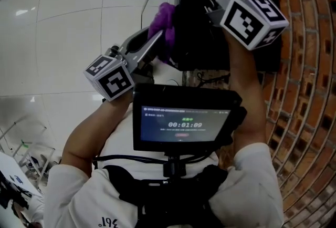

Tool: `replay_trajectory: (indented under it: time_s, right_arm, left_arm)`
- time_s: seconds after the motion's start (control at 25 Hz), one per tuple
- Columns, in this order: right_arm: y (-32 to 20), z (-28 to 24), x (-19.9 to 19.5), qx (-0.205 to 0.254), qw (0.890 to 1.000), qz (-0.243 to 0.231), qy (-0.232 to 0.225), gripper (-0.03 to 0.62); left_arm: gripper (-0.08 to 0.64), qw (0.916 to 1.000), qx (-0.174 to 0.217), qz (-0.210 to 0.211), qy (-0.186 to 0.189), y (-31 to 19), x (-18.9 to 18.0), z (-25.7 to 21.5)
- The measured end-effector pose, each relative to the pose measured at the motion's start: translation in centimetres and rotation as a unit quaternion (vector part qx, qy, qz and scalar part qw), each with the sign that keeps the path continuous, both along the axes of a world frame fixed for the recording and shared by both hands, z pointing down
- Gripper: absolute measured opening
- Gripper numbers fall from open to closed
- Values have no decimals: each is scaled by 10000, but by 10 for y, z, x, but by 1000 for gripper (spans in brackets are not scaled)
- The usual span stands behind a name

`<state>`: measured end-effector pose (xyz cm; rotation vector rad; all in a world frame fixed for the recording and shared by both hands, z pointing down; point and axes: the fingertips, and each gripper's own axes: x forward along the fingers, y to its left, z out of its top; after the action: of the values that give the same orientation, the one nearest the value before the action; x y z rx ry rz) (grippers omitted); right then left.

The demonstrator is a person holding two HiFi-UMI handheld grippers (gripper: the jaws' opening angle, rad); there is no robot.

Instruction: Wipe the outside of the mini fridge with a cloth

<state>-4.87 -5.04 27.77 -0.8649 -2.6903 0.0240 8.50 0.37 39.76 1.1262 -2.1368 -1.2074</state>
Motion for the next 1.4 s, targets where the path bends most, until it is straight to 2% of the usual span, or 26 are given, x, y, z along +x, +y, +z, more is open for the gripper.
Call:
replay_trajectory:
  time_s: [0.24, 0.56, 0.92, 1.12, 1.4]
  right_arm:
    - [3, -7, 2, -11, 10000, -43, -57, 91]
    - [8, -18, 4, 1, 9998, -108, -166, 91]
    - [3, -2, -1, 8, 10000, -9, 17, 91]
    - [3, -2, -2, 5, 10000, -7, 24, 91]
    - [3, -1, -2, -7, 10000, -9, 24, 91]
  left_arm:
    - [117, 9990, -355, -13, -277, -2, -6, 23]
    - [117, 9978, -598, -41, -286, 4, -10, 58]
    - [117, 9961, -868, 69, 105, -2, -11, 135]
    - [117, 9918, -1225, 115, 341, -2, -9, 180]
    - [115, 9800, -1914, 90, 535, 0, -10, 244]
